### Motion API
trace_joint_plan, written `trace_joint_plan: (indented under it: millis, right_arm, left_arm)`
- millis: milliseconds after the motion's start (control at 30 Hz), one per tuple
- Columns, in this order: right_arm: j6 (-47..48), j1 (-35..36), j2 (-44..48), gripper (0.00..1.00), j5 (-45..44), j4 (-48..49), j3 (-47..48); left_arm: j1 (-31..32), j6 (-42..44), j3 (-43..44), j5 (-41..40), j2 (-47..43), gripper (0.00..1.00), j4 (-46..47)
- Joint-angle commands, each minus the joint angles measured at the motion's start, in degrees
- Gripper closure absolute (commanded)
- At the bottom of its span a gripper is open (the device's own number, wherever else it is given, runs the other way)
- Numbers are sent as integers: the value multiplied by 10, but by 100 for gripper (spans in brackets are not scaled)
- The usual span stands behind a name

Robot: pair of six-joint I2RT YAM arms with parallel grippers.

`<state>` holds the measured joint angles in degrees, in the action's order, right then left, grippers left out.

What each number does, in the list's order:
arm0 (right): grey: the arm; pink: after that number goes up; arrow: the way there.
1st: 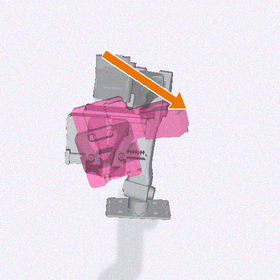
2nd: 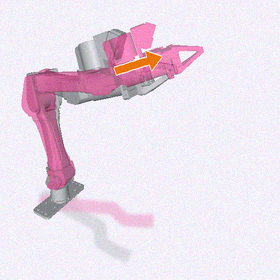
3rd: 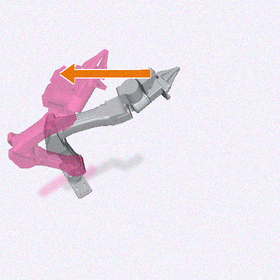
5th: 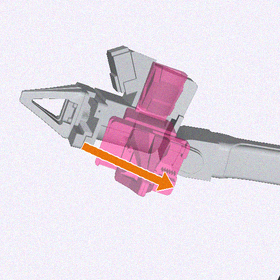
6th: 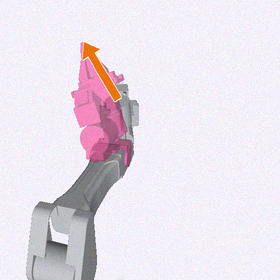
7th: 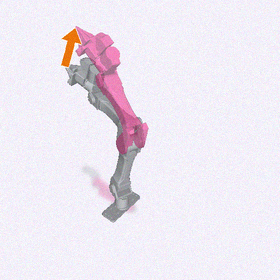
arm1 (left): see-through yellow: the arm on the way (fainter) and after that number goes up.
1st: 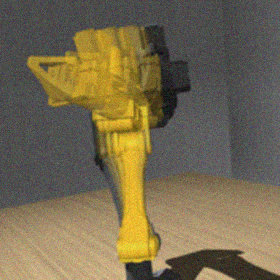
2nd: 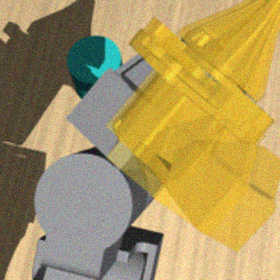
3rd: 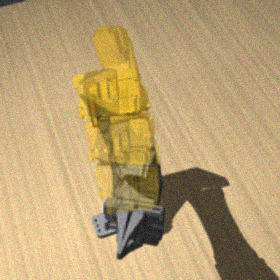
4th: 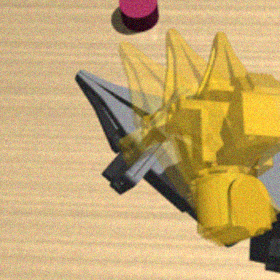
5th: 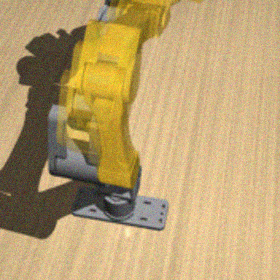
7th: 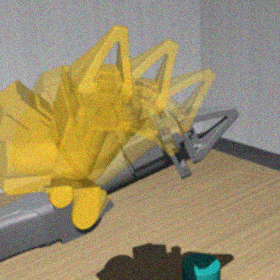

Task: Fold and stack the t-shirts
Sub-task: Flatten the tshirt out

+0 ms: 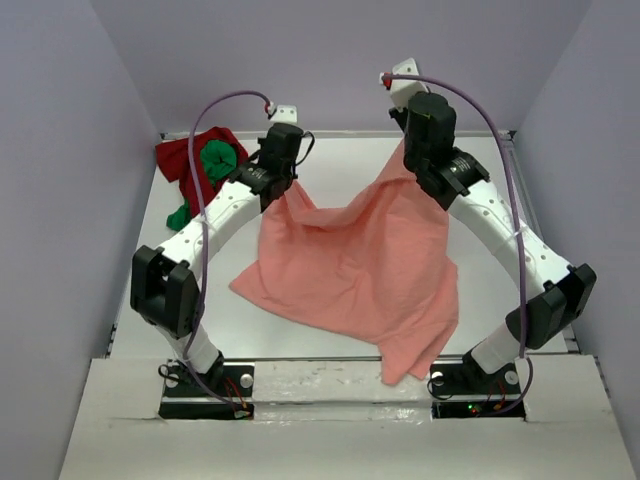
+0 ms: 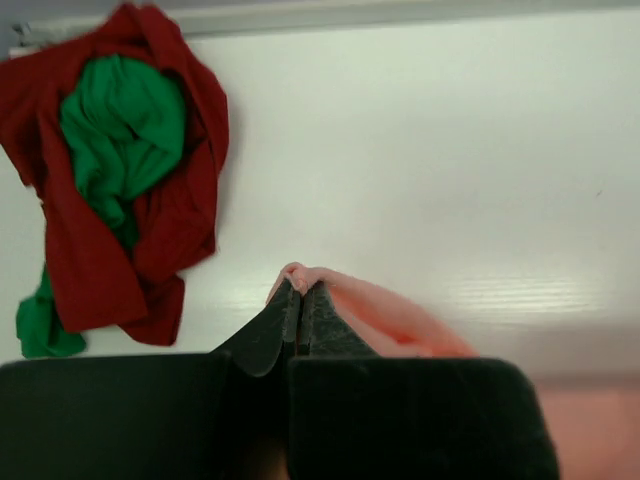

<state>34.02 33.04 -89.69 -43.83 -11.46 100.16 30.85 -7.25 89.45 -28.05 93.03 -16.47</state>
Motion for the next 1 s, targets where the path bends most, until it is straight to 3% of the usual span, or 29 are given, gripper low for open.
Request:
trace_joint_plan:
  millis: [0, 467, 733, 967]
  right_arm:
    - [-148, -40, 30, 100, 37, -32, -81]
    - [-194, -112, -55, 100, 106, -70, -83]
    - [-175, -180, -171, 100, 185, -97, 54]
    - [-160, -186, -267, 100, 240, -151, 191]
  left_arm:
    - [-27, -61, -7, 4, -19, 100, 72]
    - [-58, -56, 56, 25, 67, 100, 66]
    - [-81, -59, 72, 30, 97, 100, 57]
    - [-105, -73, 82, 17, 112, 100, 53]
